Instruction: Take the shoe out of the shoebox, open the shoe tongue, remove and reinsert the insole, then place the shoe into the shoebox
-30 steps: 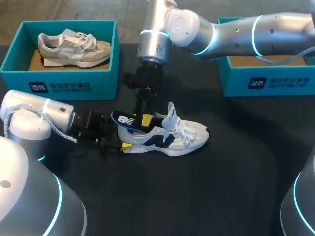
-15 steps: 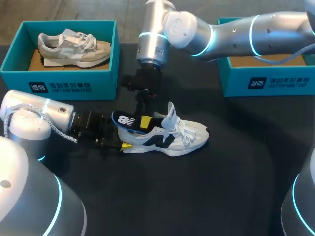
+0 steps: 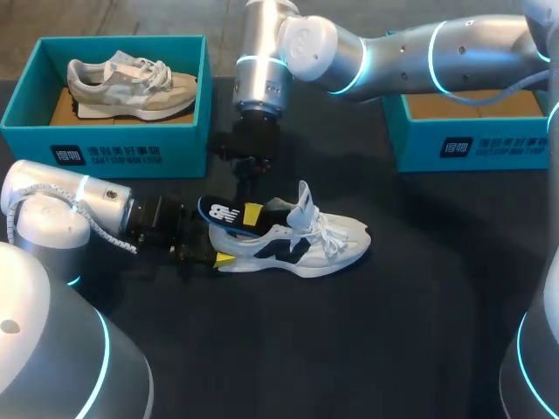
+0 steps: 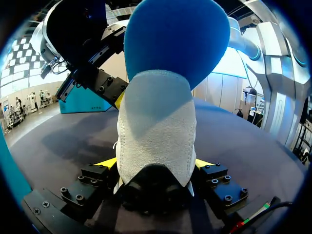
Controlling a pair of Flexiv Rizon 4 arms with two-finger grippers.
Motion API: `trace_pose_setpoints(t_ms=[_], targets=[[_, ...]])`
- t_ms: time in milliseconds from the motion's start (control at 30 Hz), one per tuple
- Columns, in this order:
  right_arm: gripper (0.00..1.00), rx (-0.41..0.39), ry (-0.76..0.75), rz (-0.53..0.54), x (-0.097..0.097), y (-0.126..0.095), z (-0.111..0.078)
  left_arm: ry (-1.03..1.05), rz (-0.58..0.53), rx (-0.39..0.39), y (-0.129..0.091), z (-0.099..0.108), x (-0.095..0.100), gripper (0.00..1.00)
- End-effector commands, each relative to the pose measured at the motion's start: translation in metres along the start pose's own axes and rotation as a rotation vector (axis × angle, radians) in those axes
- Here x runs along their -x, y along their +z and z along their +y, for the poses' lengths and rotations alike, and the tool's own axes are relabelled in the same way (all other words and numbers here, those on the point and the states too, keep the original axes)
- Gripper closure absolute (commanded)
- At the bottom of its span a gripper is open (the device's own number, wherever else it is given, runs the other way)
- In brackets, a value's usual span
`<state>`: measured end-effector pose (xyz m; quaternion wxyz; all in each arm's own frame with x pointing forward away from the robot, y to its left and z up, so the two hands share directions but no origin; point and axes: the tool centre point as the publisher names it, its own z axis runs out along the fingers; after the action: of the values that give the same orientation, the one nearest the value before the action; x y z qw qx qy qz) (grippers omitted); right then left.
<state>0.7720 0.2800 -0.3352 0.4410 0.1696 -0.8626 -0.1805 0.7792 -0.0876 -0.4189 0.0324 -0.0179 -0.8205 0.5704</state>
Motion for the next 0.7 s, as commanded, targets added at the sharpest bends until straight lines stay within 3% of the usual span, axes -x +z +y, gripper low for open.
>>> trace_pose_setpoints(t_ms=[33, 67, 100, 433, 700], targets=[[0.71, -0.001, -0.001, 0.007, 0.003, 0.000, 0.000, 0.000, 0.000, 0.000, 0.000, 0.004, 0.000, 1.00], [0.90, 0.000, -0.001, 0.007, 0.003, 0.000, 0.000, 0.000, 0.000, 0.000, 0.000, 0.004, 0.000, 1.00], [1.00, 0.002, -0.002, 0.007, 0.003, 0.001, 0.000, 0.000, 0.000, 0.000, 0.000, 0.004, 0.000, 1.00], [1.00, 0.028, -0.002, -0.005, 0.000, 0.000, 0.002, 0.000, 0.000, 0.000, 0.000, 0.004, 0.000, 1.00], [1.00, 0.099, -0.016, -0.066, -0.002, -0.018, 0.017, 0.000, 0.000, 0.000, 0.000, 0.004, 0.000, 1.00]])
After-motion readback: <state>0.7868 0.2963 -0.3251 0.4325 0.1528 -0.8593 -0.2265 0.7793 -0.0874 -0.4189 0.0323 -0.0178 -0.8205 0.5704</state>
